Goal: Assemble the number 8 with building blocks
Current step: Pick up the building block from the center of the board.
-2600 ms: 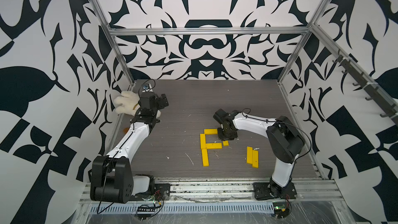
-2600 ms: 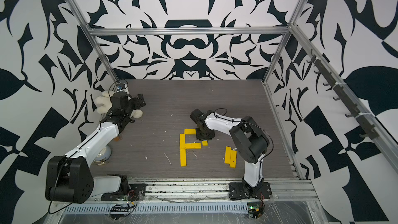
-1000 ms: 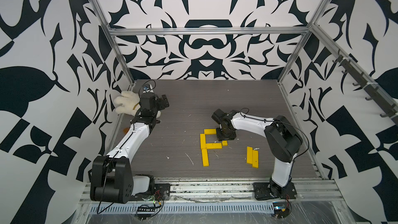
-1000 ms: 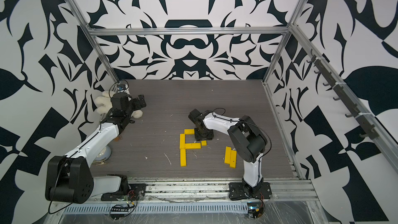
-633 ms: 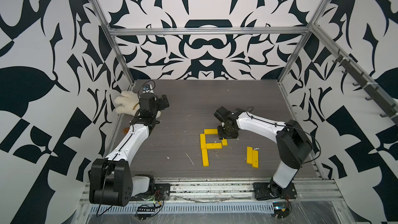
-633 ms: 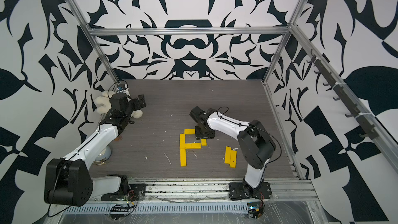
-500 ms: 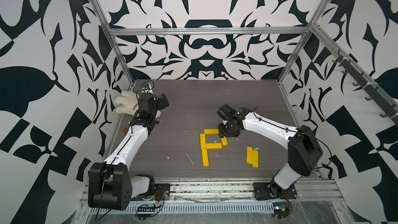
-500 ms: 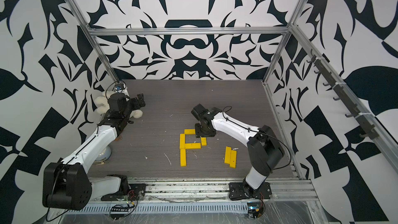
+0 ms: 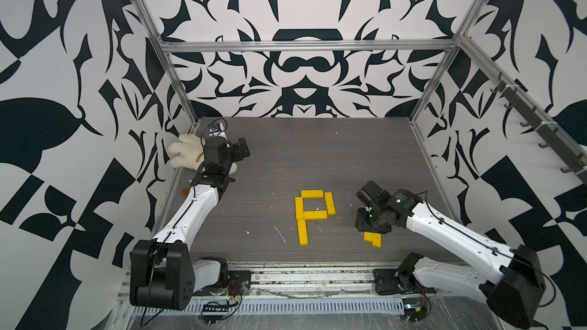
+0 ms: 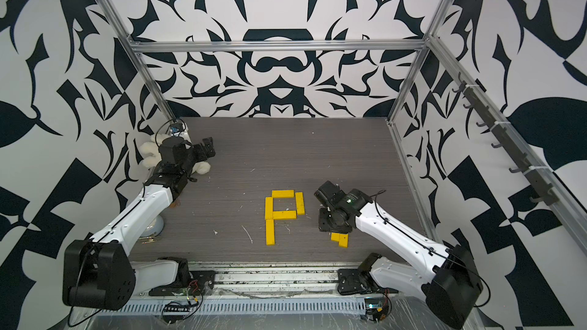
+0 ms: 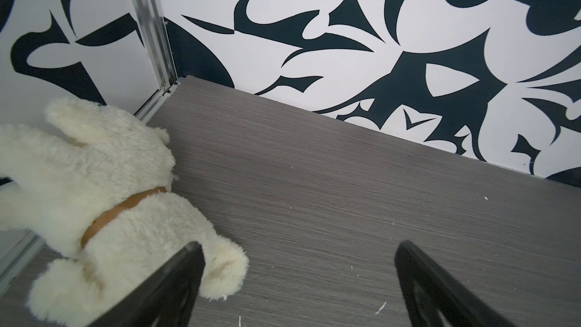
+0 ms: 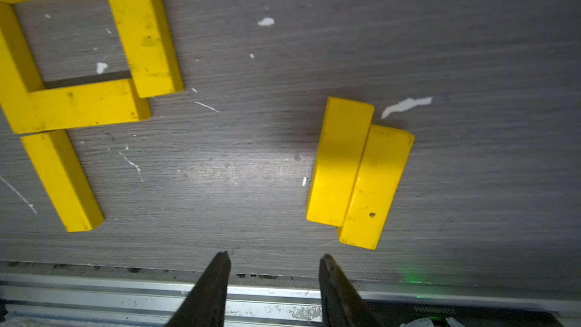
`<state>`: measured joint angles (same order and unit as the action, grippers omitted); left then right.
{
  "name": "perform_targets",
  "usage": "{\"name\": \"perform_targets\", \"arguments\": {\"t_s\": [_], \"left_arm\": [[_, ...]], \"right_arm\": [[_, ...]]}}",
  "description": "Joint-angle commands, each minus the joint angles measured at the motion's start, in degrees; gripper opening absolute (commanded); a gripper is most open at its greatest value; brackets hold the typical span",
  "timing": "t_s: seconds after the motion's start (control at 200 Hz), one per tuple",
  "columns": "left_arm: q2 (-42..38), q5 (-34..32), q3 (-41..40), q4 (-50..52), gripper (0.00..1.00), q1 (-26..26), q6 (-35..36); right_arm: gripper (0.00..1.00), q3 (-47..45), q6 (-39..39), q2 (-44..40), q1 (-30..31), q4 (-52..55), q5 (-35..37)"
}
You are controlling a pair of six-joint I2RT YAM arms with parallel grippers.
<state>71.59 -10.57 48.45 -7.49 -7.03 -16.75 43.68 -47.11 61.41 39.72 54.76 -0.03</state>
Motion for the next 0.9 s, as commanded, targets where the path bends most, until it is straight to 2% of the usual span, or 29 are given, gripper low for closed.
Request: {"name": "perform_targets", "arguments": {"t_s": [0.0, 0.305, 0.49, 0.745, 0.895], "left_arm": [[-2.1, 1.2, 0.0, -0.3, 0.99, 0.2, -1.0], [-4.6, 1.2, 0.8, 1.4, 0.99, 0.1, -1.4], [-4.1, 1.7, 1.6, 2.0, 0.99, 0.1, -1.4], [-4.1, 1.3, 1.5, 2.0, 0.99, 0.1, -1.3], [-3.9, 0.8, 1.5, 2.0, 0.99, 0.1, -1.1]], "right_arm": [[0.48, -4.0, -6.0, -2.4, 0.0, 0.2, 1.5], [0.49, -10.7, -11.5, -0.3, 0.0, -6.2, 4.2], [0.48, -10.6, -10.3, 1.0, -0.3, -10.3, 6.0], [0.48, -8.6, -7.5, 8.0, -1.6, -10.9, 5.7], [0.47, -9.8, -7.0, 7.6, -2.9, -12.2, 5.8]]}}
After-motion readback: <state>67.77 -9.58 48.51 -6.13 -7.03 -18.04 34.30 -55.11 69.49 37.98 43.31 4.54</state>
